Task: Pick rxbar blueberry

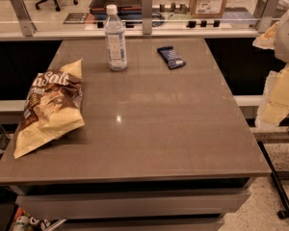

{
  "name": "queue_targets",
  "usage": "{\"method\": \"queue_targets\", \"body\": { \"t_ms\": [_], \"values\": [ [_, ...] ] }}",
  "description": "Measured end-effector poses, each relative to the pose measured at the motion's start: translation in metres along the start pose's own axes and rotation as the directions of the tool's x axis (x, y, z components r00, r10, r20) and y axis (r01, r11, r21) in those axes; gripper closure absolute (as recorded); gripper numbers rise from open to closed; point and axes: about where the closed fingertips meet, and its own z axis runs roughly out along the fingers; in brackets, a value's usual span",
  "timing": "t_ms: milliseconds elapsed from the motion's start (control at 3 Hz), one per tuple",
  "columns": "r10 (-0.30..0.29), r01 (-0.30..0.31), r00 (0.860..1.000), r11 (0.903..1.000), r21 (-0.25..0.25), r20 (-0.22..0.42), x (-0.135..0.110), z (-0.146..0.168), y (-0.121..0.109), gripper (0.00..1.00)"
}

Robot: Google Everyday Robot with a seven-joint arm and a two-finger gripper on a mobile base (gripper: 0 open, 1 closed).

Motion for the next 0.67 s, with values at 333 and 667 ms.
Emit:
{"method": "queue_targets", "body": {
  "t_ms": [333,667],
  "values": [
    [0.000,0.000,1.000,1.0000,0.000,0.000,0.0000,0.0000,0.0000,0.00],
    [0.026,-0.026,0.999,0.9996,0.010,0.021,0.0005,-0.0004,-0.0079,0.00]
  ]
}}
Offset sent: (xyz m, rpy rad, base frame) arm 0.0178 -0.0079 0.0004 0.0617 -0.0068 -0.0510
